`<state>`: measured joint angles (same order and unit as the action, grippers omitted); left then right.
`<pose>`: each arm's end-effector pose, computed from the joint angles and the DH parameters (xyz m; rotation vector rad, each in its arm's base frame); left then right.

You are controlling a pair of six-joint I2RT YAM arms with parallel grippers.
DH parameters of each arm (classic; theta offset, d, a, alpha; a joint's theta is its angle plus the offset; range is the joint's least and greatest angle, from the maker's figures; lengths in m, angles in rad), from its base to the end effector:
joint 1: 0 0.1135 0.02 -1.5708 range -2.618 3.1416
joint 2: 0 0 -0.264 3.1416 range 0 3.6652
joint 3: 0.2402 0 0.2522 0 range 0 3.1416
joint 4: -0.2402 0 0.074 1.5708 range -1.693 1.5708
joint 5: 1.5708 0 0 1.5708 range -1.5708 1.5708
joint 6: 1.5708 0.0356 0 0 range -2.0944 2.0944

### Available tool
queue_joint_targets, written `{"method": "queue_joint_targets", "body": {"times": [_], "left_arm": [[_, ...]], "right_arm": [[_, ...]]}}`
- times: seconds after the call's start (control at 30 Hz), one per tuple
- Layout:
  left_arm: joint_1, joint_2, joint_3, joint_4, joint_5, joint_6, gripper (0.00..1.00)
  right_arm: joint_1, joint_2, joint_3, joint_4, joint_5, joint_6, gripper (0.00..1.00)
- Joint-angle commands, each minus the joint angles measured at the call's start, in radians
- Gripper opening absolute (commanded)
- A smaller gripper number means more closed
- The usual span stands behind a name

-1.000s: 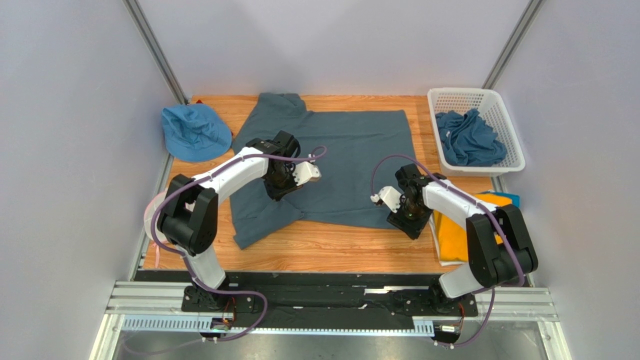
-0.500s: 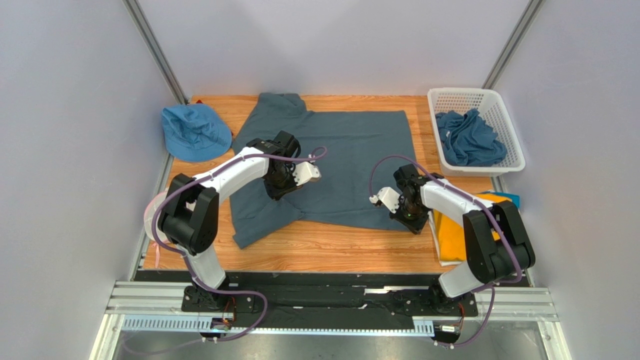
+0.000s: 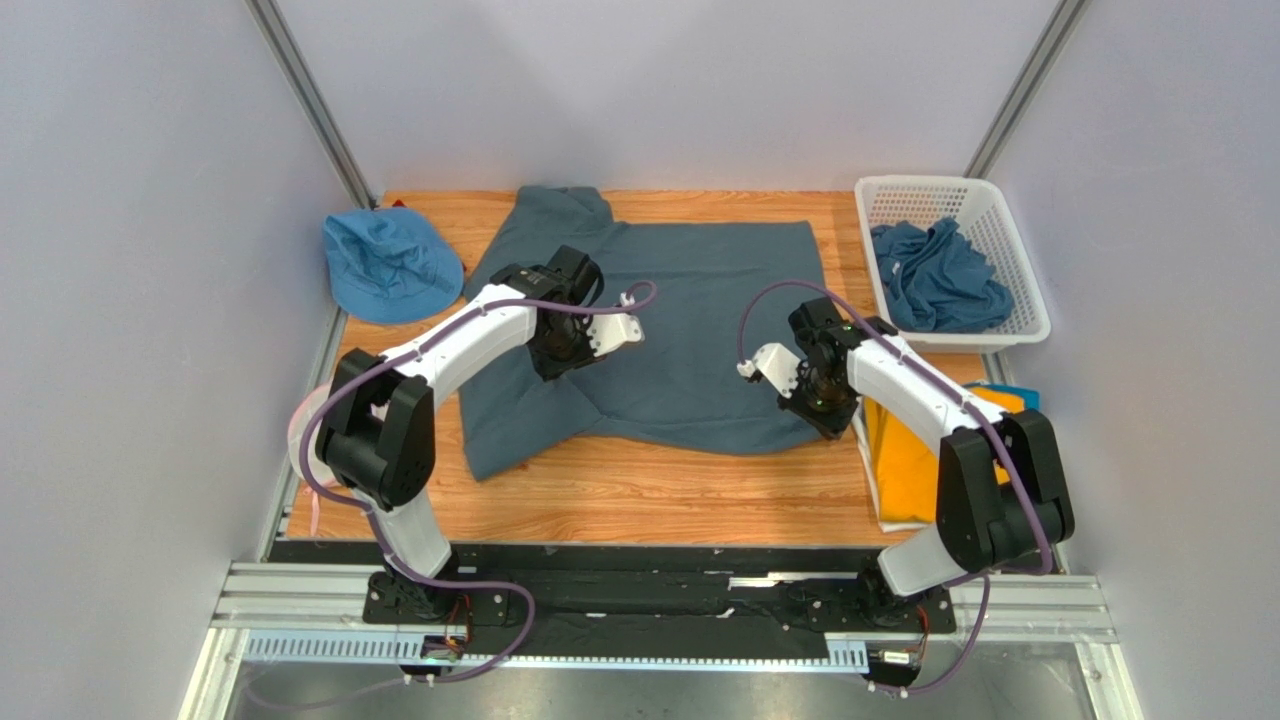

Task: Fold and stack the t-shirts

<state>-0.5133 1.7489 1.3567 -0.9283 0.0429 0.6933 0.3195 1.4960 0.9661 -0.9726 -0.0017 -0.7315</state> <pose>0.2982 -0.1699 0.2290 1.6452 2.3740 -0.0291 0.2368 0.0784 0.1954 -1.5423 2.6595 -0.0189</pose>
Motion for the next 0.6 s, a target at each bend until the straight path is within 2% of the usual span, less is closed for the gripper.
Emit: {"method": "queue_joint_targets", "body": {"times": [0.0, 0.2, 0.57], "left_arm": [[-0.002, -0.011, 0.082, -0.010, -0.037, 0.041, 0.00], [-0.002, 0.006, 0.145, -0.024, -0.075, 0.074, 0.00], [0.002, 0.055, 0.226, -0.003, -0.136, 0.130, 0.00]], "right_arm": [[0.001, -0.020, 0.092, -0.064, 0.048, -0.022, 0.00], [0.000, 0.020, 0.167, -0.075, 0.080, -0.045, 0.00], [-0.033, 0.193, 0.359, -0.086, 0.098, -0.069, 0.00]]}}
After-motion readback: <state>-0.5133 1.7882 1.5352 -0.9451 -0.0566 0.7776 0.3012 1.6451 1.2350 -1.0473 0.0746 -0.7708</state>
